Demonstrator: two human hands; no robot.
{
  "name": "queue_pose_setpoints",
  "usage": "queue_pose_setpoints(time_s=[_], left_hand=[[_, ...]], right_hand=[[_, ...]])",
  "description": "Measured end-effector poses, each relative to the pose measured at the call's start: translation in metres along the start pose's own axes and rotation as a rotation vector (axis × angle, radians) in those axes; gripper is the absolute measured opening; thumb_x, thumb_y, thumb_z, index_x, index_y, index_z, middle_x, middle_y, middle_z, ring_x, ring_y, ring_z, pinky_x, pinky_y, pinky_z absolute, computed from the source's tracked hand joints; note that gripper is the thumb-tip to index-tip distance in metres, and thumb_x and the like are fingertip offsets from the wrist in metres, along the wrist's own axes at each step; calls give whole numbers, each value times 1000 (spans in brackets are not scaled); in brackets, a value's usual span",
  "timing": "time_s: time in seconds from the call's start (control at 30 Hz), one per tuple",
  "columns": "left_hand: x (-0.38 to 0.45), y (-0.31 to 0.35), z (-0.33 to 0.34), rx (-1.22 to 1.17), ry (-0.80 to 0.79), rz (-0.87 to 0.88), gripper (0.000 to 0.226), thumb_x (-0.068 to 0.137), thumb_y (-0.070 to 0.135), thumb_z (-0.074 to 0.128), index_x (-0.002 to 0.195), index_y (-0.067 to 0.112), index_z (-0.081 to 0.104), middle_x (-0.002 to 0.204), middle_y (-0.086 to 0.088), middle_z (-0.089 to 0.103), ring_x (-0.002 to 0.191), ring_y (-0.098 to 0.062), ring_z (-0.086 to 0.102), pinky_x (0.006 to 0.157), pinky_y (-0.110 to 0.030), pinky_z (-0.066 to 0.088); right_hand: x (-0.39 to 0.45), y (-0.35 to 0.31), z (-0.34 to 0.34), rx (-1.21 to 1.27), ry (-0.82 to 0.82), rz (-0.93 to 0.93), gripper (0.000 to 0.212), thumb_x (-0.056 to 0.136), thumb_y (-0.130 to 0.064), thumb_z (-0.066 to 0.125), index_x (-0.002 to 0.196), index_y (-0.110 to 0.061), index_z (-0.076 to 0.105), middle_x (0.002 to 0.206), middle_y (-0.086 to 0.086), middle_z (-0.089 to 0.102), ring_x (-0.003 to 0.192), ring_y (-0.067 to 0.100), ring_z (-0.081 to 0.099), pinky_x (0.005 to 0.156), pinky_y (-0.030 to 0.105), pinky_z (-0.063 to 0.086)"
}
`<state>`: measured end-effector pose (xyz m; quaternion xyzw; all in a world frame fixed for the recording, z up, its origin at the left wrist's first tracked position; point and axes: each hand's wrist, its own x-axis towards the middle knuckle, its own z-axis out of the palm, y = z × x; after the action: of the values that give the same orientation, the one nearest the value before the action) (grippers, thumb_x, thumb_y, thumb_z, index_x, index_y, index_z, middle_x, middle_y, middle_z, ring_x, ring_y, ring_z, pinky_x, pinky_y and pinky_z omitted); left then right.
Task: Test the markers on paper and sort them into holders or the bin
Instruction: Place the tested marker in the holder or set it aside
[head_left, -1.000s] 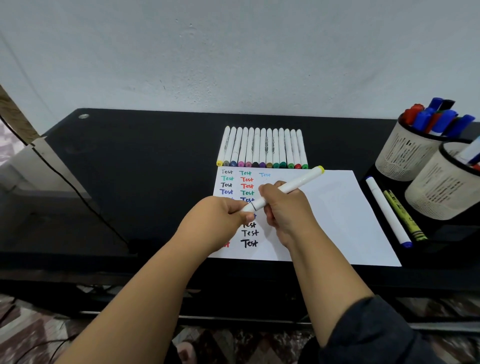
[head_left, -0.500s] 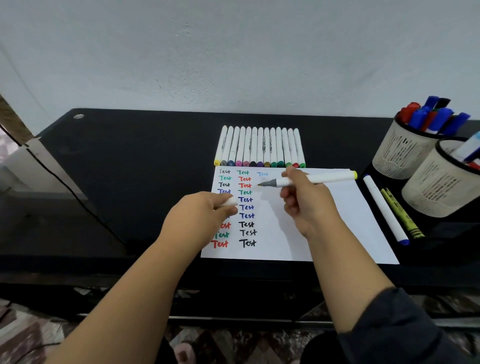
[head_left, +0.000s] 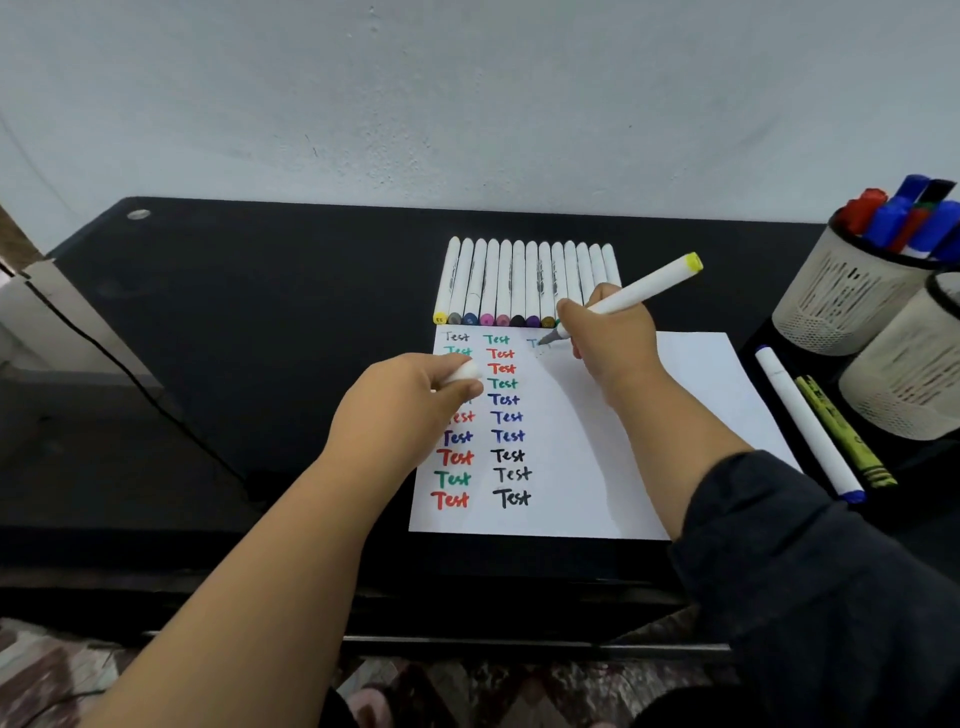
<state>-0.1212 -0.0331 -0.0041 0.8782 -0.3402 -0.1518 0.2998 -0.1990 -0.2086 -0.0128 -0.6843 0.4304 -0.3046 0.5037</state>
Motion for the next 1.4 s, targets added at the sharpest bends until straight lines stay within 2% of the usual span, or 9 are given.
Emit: queue_pose_setpoints(time_s=[0.03,0.13,0.2,0.4,0.5,0.77,1.1,1.27,1.4], left_hand=[[2,-1,0,11,5,4,39,91,45,54,129,37,54,95,15,58,78,-1,54,66,-24,45],[10,-3,1,60,12,-1,46,91,47,53,135,36,47,121,10,59,81,-2,51,62,-21,40],[15,-3,1,68,15,-4,47,91,47,52,136,36,46,126,9,58,80,-3,51,59,-19,39],[19,-4,6,105,0,-4,47,91,49,50,136,37,45,124,7,59,89,-9,57,67,-24,45],[19,-5,8,127,-1,6,47,91,50,50,136,37,45,125,7,58,98,-11,58,71,-25,45],[17,-5,8,103,24,17,46,91,48,51,135,36,47,119,9,60,88,-8,55,69,-25,44],[15,-2,9,75,20,29,44,91,47,52,134,36,49,113,9,61,85,-7,55,70,-26,46],[16,-4,10,75,18,36,45,91,49,51,134,37,48,118,9,61,81,-4,50,62,-20,39],[15,-3,10,70,26,44,43,91,48,51,133,37,49,96,14,53,72,1,48,60,-17,39]], right_hand=[[1,2,1,-8,-3,-2,26,83,-20,61,68,-16,40,68,8,49,63,16,47,62,28,43],[0,11,5,5,-7,-1,28,83,-17,60,66,-17,38,65,6,47,65,17,45,64,30,40],[0,14,6,2,-4,-14,29,83,-17,60,65,-17,37,61,2,47,64,16,45,64,29,40],[1,18,7,-20,-26,-55,31,84,-20,62,65,-17,38,66,8,48,65,16,46,63,30,40],[2,17,7,-50,-16,-79,33,86,-16,60,64,-16,35,60,2,43,57,12,40,57,25,36],[3,17,6,-25,-9,-67,34,86,-15,58,63,-17,34,61,-1,38,57,11,36,56,23,34],[0,18,3,-28,21,-95,36,85,-9,55,61,-16,29,56,-3,32,49,8,29,42,13,25],[0,17,3,-36,39,-94,34,86,-10,56,62,-16,33,54,-5,36,48,7,33,44,12,29],[-1,18,3,-33,24,-92,36,85,-9,56,62,-17,30,55,-4,32,48,6,29,42,11,26]])
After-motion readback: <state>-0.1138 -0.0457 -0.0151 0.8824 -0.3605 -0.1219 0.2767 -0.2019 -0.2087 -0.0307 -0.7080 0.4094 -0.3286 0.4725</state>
